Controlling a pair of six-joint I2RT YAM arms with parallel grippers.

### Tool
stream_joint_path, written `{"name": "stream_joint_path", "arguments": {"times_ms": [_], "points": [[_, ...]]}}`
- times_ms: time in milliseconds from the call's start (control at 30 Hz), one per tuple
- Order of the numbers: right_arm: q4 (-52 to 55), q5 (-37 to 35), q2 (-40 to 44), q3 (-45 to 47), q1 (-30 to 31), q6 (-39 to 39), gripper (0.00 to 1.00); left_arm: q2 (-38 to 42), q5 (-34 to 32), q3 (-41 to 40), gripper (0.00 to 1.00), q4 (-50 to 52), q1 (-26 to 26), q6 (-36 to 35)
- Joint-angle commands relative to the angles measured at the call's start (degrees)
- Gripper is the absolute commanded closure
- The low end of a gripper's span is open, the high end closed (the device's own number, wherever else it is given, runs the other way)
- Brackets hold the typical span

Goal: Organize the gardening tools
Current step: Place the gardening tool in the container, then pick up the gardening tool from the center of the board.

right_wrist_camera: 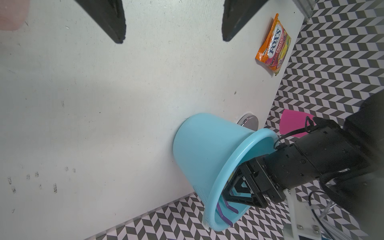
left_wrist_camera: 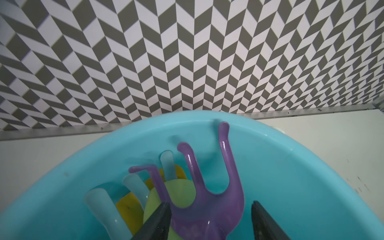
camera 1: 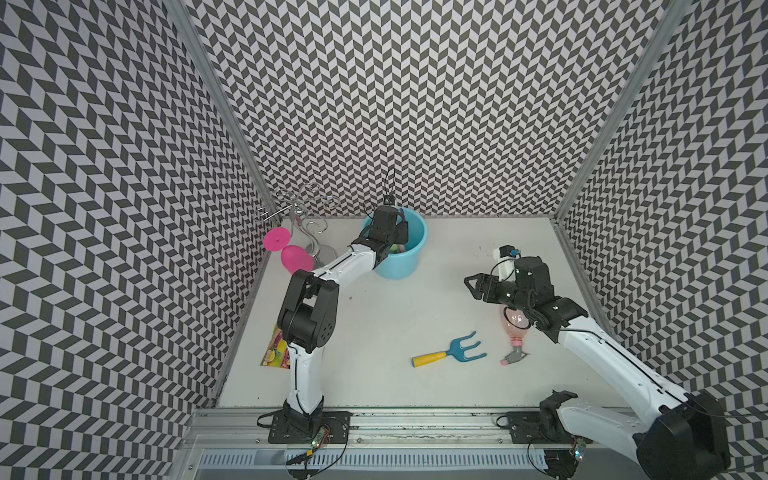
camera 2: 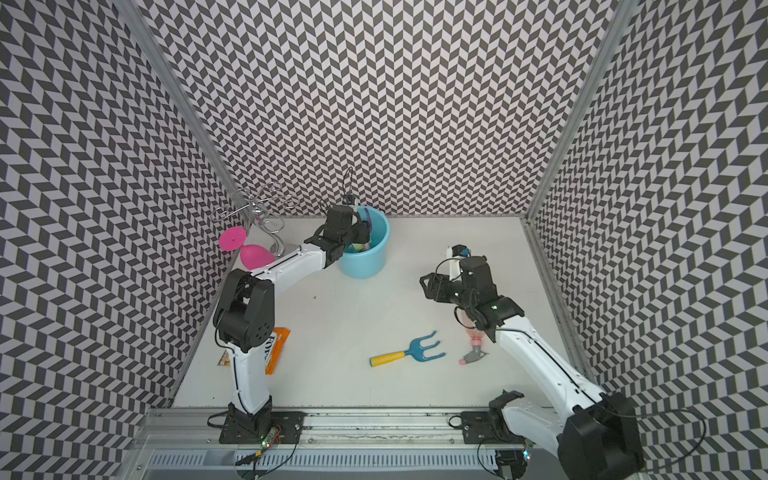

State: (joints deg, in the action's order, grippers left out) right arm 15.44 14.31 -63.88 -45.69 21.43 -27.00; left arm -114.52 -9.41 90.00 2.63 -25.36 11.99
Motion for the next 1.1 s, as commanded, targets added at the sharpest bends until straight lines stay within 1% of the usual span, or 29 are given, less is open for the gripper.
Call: {"name": "stream_joint_path", "arguments": {"times_ms": [0,300,500,567,700,800,933,967,1000,1067], "points": [[-1.3,-0.9,1.6,1.0,0.4,-0.2,0.25,5.8,0.2,0.6,0.29,0.4,-0.8,-1.0],[-1.1,-0.9,0.9,-0.1,0.4,0.4,0.24,12.0,7.6,1.0,0.27,7.0,-2.1,-1.1],[-1.8,-1.6,0.2,-0.6,0.2,-0.3,0.24,16.7,13.1,-0.5,0.26,13.6,-4.6,-1.7],[-2.2,-1.4,0.0,-0.5,0.0,-0.3,0.24,18.9,14.3,-3.7,0.25,14.0,-6.1,-2.0],[-1.4,-1.4,-0.3,-0.5,0.0,-0.3,0.23,24.0,14.1,-12.4,0.23,13.6,-10.0,-2.7],[-0.6,-1.5,-0.3,-0.5,-0.2,-0.2,0.23,26.9,16.0,-17.7,0.22,13.5,-11.5,-2.2],[0.7,-3.5,0.1,-0.4,-0.3,-0.4,0.20,29.9,18.0,-22.9,0.20,13.2,-13.6,-1.4],[0.9,-3.8,0.2,-0.4,-0.3,-0.5,0.17,30.2,18.2,-23.9,0.19,13.0,-14.0,-0.8],[1.1,-4.4,0.2,-0.2,-0.3,-0.6,0.00,30.5,18.7,-24.7,0.13,12.9,-14.2,0.0],[1.8,-4.9,0.4,-0.2,-0.4,-0.6,0.00,30.8,19.7,-25.9,0.12,12.7,-14.6,1.4]]}}
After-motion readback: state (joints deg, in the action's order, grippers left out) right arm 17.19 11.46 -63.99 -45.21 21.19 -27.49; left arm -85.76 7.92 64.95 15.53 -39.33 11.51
